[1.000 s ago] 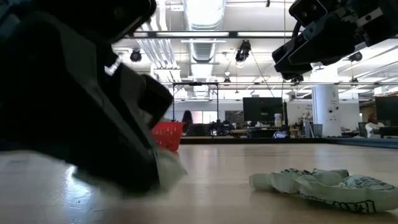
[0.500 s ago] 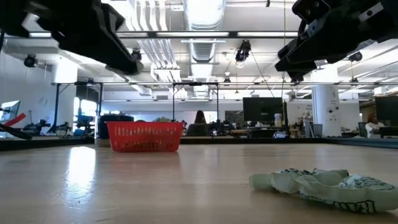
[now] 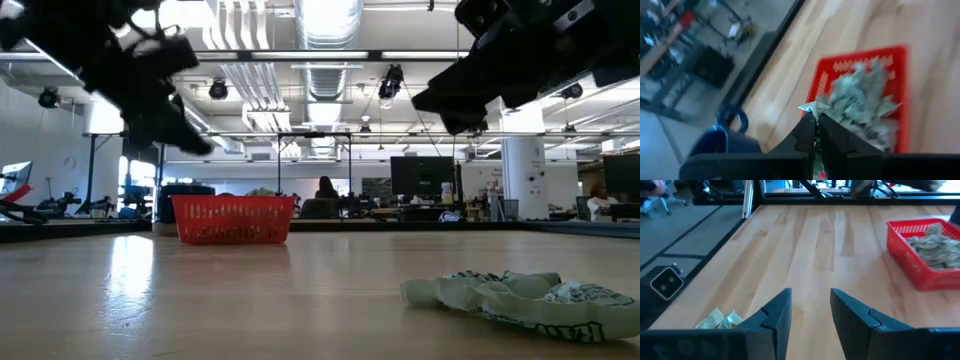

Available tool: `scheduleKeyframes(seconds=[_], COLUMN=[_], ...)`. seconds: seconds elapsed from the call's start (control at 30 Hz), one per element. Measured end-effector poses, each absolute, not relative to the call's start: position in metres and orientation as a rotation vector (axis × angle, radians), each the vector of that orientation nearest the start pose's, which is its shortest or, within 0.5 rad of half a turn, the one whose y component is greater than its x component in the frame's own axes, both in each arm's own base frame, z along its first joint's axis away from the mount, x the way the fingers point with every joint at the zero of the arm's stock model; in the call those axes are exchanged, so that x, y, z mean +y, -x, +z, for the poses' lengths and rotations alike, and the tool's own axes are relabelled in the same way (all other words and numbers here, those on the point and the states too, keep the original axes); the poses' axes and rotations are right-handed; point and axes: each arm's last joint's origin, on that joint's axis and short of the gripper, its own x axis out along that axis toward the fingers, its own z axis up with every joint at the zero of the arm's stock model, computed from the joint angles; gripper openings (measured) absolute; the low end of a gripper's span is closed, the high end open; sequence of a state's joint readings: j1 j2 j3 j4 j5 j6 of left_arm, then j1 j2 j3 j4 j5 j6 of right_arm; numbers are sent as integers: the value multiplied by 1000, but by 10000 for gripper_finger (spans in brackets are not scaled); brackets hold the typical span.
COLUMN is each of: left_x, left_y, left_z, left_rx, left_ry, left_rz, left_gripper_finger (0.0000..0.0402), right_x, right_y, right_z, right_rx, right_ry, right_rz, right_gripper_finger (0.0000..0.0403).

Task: Pick and place items into bin
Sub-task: Put the green stevia packet into the red bin

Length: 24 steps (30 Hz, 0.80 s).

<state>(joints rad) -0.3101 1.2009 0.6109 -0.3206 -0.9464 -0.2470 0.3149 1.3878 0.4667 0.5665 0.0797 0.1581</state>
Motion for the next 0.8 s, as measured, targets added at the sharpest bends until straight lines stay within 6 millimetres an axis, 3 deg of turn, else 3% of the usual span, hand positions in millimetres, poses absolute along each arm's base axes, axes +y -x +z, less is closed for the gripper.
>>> scheduleKeyframes(seconds=[0.13, 0.27, 0.6, 0.8], left_x=[-23, -15, -13, -27], left_y=[-209, -214, -218, -220], left_z=[179, 173, 177, 185], left_rx=[696, 652, 627, 607], left_ry=[-232, -196, -158, -4], left_rz=[620, 548, 536, 343], left_gripper_finger=[2, 8, 130, 172], right_x=[83, 92, 123, 152], right_y=[-257, -267, -295, -298], right_z=[157, 148, 138, 135], right_rx=[333, 297, 332, 409], right_ry=[-126, -148, -144, -122], right_rz=[224, 259, 378, 472], right_gripper_finger=[127, 127, 127, 127])
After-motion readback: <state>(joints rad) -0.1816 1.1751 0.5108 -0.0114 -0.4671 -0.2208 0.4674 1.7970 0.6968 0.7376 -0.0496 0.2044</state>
